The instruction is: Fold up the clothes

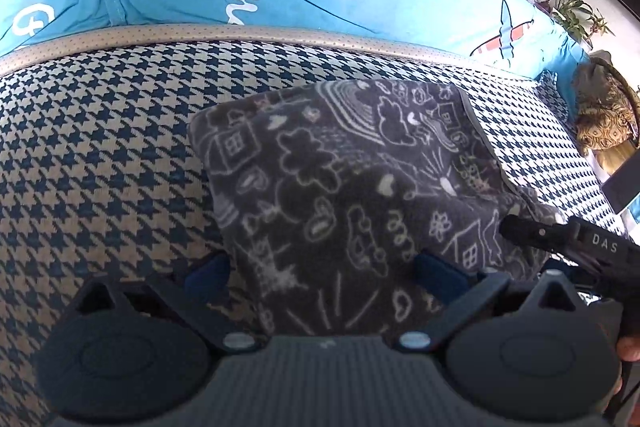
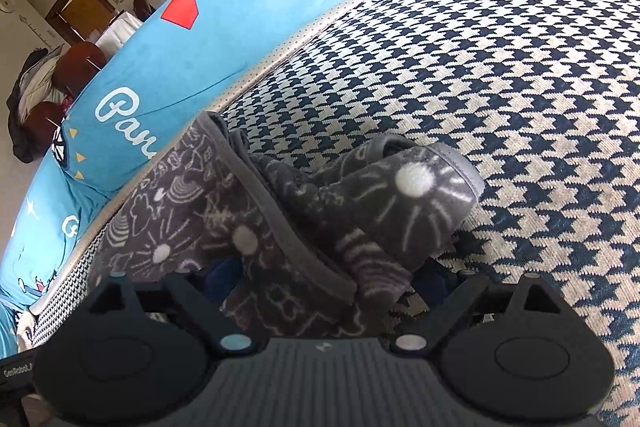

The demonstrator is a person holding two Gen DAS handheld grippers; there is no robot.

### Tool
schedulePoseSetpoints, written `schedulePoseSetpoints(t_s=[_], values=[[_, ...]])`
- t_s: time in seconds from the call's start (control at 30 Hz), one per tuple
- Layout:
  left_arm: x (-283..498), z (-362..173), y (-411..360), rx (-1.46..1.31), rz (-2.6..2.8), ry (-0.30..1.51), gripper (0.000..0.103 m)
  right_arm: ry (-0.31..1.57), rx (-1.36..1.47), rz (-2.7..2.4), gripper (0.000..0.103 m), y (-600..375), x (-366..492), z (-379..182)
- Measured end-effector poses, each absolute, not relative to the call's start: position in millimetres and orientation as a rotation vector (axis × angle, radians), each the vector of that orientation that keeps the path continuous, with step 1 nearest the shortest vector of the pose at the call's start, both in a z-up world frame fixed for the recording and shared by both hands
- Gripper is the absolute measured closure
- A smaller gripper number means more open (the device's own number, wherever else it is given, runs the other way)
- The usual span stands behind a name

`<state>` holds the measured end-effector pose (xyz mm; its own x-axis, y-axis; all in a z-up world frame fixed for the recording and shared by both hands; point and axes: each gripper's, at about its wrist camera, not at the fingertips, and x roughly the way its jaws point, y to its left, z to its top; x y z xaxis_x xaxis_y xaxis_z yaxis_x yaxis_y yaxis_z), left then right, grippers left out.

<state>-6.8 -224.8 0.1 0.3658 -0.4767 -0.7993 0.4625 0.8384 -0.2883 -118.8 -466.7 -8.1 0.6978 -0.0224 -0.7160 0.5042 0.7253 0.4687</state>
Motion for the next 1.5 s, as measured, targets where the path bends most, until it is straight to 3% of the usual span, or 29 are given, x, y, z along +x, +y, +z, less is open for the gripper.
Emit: schedulePoseSetpoints(t_s=[0.17, 0.27, 0.43, 0.53, 0.7, 0.83, 1.0, 1.17, 1.27, 1.33, 1.5], values=[[-4.2, -4.3, -232.7, -0.009, -0.604, 1.03, 0.0, 0.736, 0.661, -0.319, 0.015, -461.6, -115.9, -7.8], [-5.3, -5.9, -235.6, -0.007, -0.593, 1.021, 0.0, 0.717, 0.605, -0.312, 0.023, -454.8, -114.1, -4.6], [-14.3, -4.1, -242.4, 0.037, -0.568, 0.975, 0.001, 0.668, 0.446, -0.287, 0.053, -435.3, -110.6, 7.6], [-20.8, -1.1, -245.1, 0.069, -0.557, 0.945, 0.004, 0.639, 0.37, -0.272, 0.056, -426.7, -112.1, 13.4], [-24.2, -1.8, -246.7, 0.098, -0.553, 0.923, 0.003, 0.656, 0.357, -0.286, 0.055, -426.6, -109.4, 11.8], [-22.3, -4.4, -246.4, 0.101, -0.557, 0.928, 0.0, 0.688, 0.41, -0.308, 0.037, -431.9, -107.4, 5.7], [-20.6, -6.2, -245.3, 0.09, -0.559, 0.936, 0.0, 0.717, 0.474, -0.313, 0.022, -437.3, -107.5, -2.2], [-19.7, -8.5, -247.9, 0.089, -0.547, 0.938, 0.0, 0.713, 0.475, -0.319, 0.021, -437.0, -106.9, -6.2], [-24.2, -7.7, -250.8, 0.103, -0.539, 0.914, 0.0, 0.689, 0.421, -0.322, 0.037, -429.4, -106.5, -2.5], [-28.2, -5.3, -251.2, 0.113, -0.538, 0.893, 0.005, 0.669, 0.378, -0.326, 0.053, -424.1, -106.9, 2.1], [-36.1, 4.2, -248.8, 0.125, -0.531, 0.848, 0.026, 0.611, 0.312, -0.331, 0.062, -413.6, -111.5, 14.0]])
